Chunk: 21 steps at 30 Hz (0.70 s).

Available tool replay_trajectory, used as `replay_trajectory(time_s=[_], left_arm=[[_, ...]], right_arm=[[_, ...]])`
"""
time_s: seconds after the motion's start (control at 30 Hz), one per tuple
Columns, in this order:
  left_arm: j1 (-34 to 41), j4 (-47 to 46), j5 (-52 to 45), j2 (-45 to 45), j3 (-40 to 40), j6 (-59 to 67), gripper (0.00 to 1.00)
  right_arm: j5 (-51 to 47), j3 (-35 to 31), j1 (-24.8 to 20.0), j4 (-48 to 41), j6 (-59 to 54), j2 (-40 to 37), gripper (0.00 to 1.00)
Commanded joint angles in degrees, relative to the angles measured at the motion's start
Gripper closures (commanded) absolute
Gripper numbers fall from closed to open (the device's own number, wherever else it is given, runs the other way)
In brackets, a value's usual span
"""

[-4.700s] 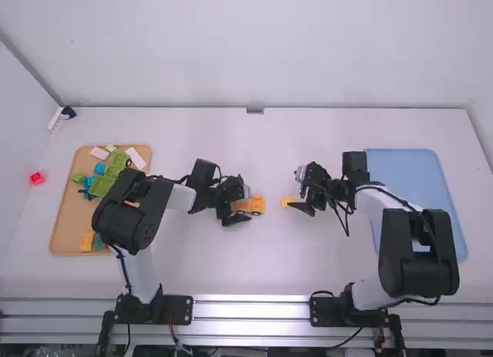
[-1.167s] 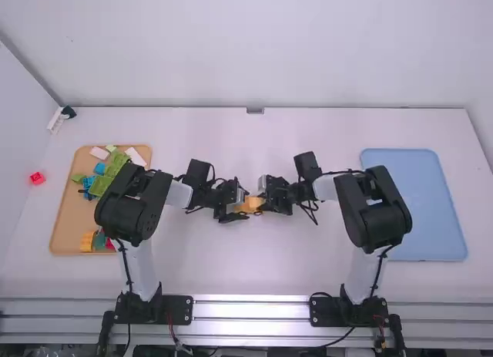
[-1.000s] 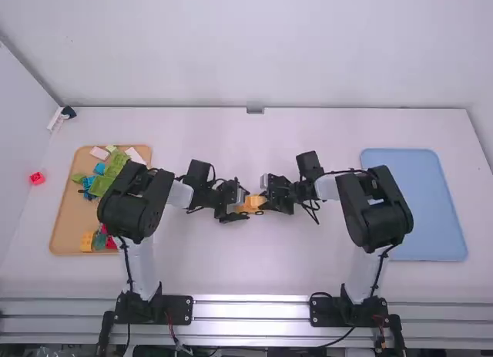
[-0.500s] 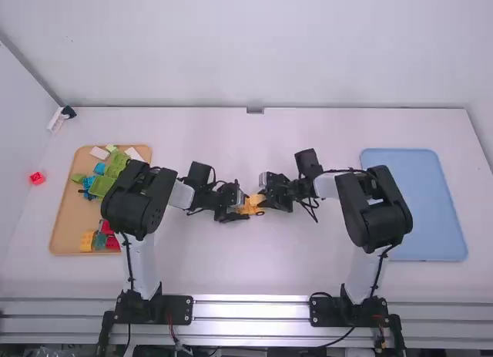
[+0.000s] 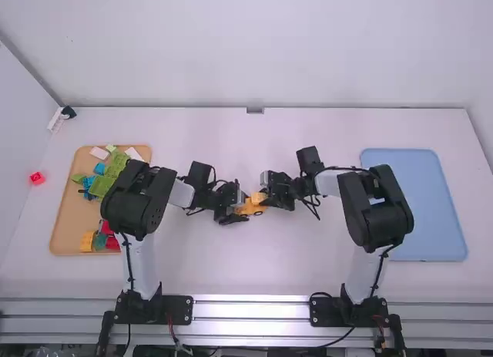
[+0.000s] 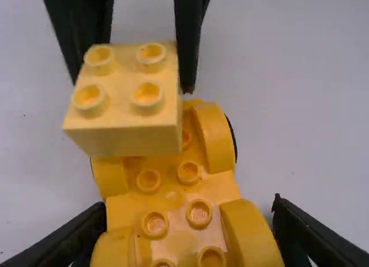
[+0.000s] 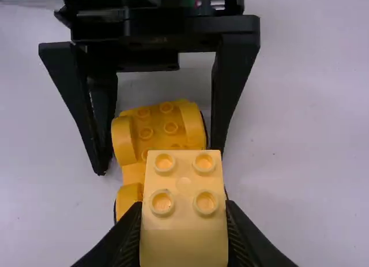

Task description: Assemble lego blocks to make yellow taxi

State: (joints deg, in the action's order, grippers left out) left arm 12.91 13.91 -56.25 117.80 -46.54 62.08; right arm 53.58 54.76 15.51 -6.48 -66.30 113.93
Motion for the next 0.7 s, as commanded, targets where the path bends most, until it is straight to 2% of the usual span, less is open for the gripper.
replay_trajectory(time_s=[0.0,0.03,0.07,0.1,0.27,0.33,0.43,0.6,0.67], left_arm=[[-0.2,-2.1,1.4,0.4,-1.4,1.5,0.24],[0.0,-2.4,1.2,0.4,-1.6,1.6,0.24],[0.0,-3.7,1.2,0.4,-2.4,1.8,0.17],[-0.1,-4.8,1.3,0.4,-3.1,1.0,0.15],[0.3,-4.3,1.9,0.4,-2.8,-4.1,0.12],[0.0,-1.5,2.9,0.4,-1.4,-6.6,0.07],[0.5,4.5,4.9,0.4,1.2,-10.5,0.06],[0.6,14.3,0.8,0.4,5.1,-13.0,0.10],[0.6,15.5,0.9,0.4,5.4,-13.2,0.10]], right_arm=[[0.3,2.1,-0.7,-0.7,-1.2,0.3,0.73],[0.4,2.2,-0.8,-0.9,-1.3,0.3,0.73],[0.5,2.5,-0.9,-1.6,-2.1,0.3,0.74],[0.5,2.6,-1.0,-1.9,-2.6,0.3,0.73],[0.4,2.6,-0.9,-1.5,-2.5,0.3,0.73],[0.3,2.6,-0.9,-1.5,-2.5,0.3,0.73],[0.3,2.6,-0.9,-1.5,-2.5,0.3,0.74],[0.4,2.6,-0.8,-1.7,-2.5,0.3,0.74],[0.3,2.6,-0.9,-1.9,-2.5,0.3,0.73]])
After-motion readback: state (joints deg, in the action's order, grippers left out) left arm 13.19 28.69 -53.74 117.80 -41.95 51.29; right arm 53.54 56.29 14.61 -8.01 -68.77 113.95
